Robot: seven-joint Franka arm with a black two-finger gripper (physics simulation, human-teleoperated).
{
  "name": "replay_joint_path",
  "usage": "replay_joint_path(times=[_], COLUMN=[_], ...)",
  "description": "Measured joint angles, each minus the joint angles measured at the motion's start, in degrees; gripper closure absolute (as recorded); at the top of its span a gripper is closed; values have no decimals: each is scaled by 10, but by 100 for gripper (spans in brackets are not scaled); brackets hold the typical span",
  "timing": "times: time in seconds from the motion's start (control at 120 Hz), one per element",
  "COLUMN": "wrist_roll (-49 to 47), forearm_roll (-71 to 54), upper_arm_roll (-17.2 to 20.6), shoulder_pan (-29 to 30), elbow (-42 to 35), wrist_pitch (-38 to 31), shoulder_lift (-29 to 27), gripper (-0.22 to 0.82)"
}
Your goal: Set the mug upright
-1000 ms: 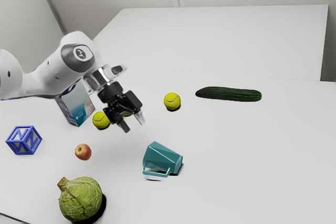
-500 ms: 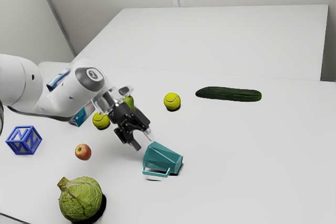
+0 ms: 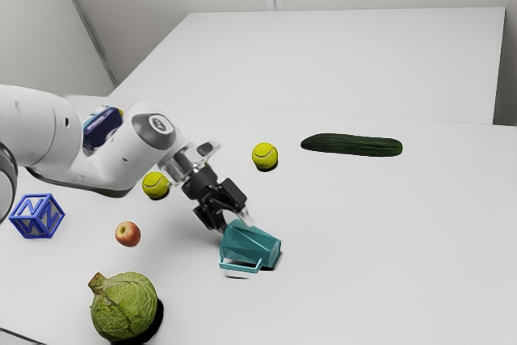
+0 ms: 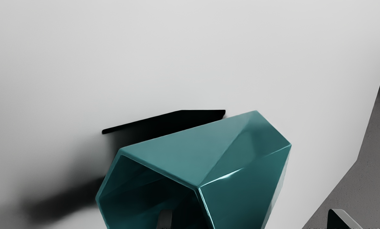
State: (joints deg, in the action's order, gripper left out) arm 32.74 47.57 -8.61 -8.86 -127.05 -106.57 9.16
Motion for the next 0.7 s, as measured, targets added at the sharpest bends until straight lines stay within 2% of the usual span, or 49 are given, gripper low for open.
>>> replay_joint_path(times=[0.325, 0.7], wrist_roll=[3, -13], forearm_roll=[21, 29], upper_arm_roll=[5, 34], shoulder_pan=[-5, -7], elbow=[-13, -10], wrist_pitch=[-13, -17], shoulder_lift=[-17, -38], gripper=[50, 72])
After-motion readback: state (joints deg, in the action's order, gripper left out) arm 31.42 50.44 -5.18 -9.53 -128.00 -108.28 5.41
